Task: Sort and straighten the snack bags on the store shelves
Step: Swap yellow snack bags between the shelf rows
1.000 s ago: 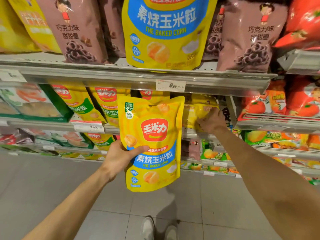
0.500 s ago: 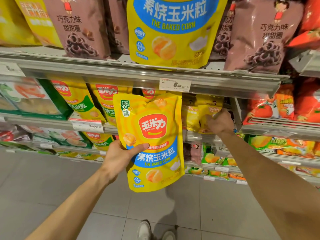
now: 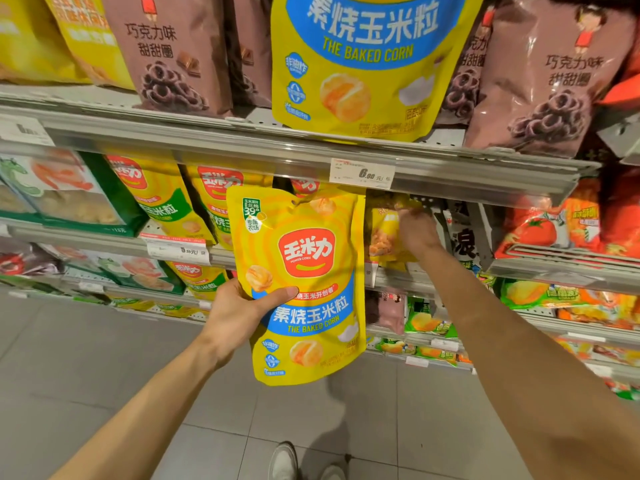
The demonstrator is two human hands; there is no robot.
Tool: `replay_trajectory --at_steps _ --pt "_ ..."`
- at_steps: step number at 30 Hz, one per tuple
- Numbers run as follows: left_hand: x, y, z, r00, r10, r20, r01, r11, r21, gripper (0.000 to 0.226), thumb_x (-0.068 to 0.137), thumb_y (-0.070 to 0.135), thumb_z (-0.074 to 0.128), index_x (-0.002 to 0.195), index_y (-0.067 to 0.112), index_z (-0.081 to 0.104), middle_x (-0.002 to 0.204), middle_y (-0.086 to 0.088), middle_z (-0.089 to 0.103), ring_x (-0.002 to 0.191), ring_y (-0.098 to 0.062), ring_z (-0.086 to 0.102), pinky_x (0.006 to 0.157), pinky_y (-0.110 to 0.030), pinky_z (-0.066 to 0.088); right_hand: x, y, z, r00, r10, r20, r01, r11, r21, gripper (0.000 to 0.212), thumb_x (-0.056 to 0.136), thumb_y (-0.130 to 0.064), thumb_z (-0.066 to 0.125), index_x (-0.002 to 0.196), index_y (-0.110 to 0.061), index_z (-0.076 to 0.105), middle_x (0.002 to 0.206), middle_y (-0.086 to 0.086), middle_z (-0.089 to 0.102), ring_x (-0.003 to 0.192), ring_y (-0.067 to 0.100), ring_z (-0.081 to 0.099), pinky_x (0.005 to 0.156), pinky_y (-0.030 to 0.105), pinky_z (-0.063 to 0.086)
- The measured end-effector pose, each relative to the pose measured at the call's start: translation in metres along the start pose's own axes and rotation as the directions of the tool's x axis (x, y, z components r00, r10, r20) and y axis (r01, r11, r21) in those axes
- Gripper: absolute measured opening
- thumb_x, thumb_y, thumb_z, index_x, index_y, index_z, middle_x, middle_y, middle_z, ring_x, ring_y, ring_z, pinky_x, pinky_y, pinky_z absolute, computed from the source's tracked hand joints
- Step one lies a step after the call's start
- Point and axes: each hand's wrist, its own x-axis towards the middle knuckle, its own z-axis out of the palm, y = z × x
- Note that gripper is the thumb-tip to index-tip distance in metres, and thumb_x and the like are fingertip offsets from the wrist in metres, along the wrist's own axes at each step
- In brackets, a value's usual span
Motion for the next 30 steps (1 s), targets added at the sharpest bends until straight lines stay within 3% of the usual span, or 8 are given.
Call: replay_trajectory --at_steps 3,6,10,12,17,23,27,30 --pt "0.002 -0.001 0.0 1.0 -0.009 -0.001 0.009 1.0 0.002 0.044 0.073 0.018 0.086 0.114 0.013 0.071 0.102 0.004 0.08 0.09 -0.015 0.077 0.075 -0.03 0.06 -0.002 0.005 -0.011 0.993 0.089 0.073 -0.096 0.99 0.1 0.08 0.089 -0.062 0.065 0.146 -0.01 0.046 0.15 0.012 0.05 0.137 0.033 0.049 0.109 0.04 0.04" --pt "0.003 -0.002 0.0 1.0 -0.014 0.002 0.014 1.0 0.009 0.045 0.074 0.019 0.086 0.116 0.013 0.07 0.103 0.003 0.08 0.09 -0.016 0.077 0.076 -0.031 0.06 -0.006 0.009 -0.017 0.958 0.16 0.239 -0.188 0.977 0.099 0.099 0.075 -0.076 0.07 0.15 -0.018 0.041 0.154 0.006 0.043 0.143 0.033 0.042 0.111 0.046 0.038" --pt "0.006 -0.001 0.001 1.0 -0.015 0.008 0.015 1.0 0.01 0.043 0.075 0.018 0.085 0.115 0.014 0.07 0.103 0.004 0.08 0.09 -0.015 0.077 0.076 -0.031 0.06 0.02 0.032 -0.017 0.918 0.122 0.376 -0.169 0.981 0.094 0.126 0.034 -0.093 0.077 0.14 -0.029 0.053 0.15 -0.002 0.052 0.136 0.028 0.052 0.11 0.058 0.044" --pt "0.007 -0.001 0.001 1.0 -0.014 0.01 0.014 1.0 0.011 0.044 0.075 0.018 0.085 0.116 0.014 0.07 0.104 0.003 0.079 0.091 -0.016 0.077 0.077 -0.032 0.059 0.031 0.041 -0.016 0.908 0.098 0.408 -0.151 0.983 0.1 0.125 0.034 -0.091 0.079 0.141 -0.031 0.053 0.152 -0.003 0.051 0.138 0.026 0.051 0.113 0.057 0.042" --pt "0.007 -0.001 0.0 1.0 -0.01 0.013 0.01 1.0 0.023 0.045 0.074 0.018 0.085 0.117 0.014 0.07 0.105 0.001 0.079 0.093 -0.018 0.077 0.08 -0.035 0.06 0.007 0.028 -0.016 0.949 0.046 0.312 -0.113 0.973 0.2 0.115 0.038 -0.086 0.082 0.129 -0.019 0.061 0.142 0.002 0.058 0.131 0.025 0.054 0.112 0.053 0.043" --pt "0.007 0.001 0.0 1.0 -0.007 0.002 0.007 1.0 0.028 0.04 0.075 0.017 0.085 0.112 0.017 0.071 0.103 0.003 0.08 0.092 -0.017 0.077 0.08 -0.036 0.059 -0.003 0.023 -0.015 0.961 0.013 0.278 -0.1 0.949 0.301 0.109 0.055 -0.076 0.083 0.141 -0.016 0.052 0.141 0.001 0.054 0.131 0.023 0.052 0.112 0.052 0.044" --pt "0.006 0.002 0.001 1.0 0.012 0.001 -0.012 0.999 0.03 0.031 0.078 0.011 0.083 0.105 0.019 0.071 0.094 0.01 0.08 0.085 -0.011 0.077 0.064 -0.019 0.059 -0.004 0.025 -0.013 0.962 0.014 0.271 -0.121 0.917 0.381 0.121 0.046 -0.075 0.087 0.146 -0.018 0.047 0.148 0.001 0.051 0.134 0.023 0.051 0.113 0.051 0.043" --pt "0.006 0.002 0.002 1.0 0.015 0.005 -0.015 0.999 0.03 0.03 0.078 0.01 0.083 0.104 0.02 0.071 0.092 0.012 0.08 0.083 -0.009 0.077 0.062 -0.017 0.059 -0.002 0.027 -0.012 0.96 0.017 0.279 -0.138 0.896 0.421 0.117 0.049 -0.071 0.089 0.145 -0.02 0.046 0.145 -0.002 0.049 0.132 0.022 0.051 0.113 0.052 0.043"
